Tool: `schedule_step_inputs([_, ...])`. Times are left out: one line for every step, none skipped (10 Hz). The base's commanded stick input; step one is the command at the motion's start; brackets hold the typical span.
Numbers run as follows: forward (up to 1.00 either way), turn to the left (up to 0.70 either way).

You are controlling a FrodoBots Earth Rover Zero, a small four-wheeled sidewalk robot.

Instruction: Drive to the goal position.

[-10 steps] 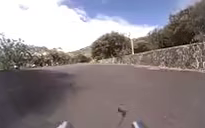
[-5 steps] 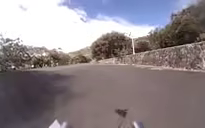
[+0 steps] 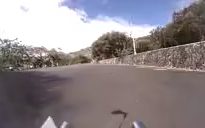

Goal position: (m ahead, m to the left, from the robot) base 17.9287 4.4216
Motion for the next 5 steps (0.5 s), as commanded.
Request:
schedule_step_inputs([0.85,0.00])
schedule_step_inputs([0.85,0.00])
schedule_step_inputs([0.85,0.00])
schedule_step_inputs([0.85,0.00])
schedule_step_inputs([0.85,0.00])
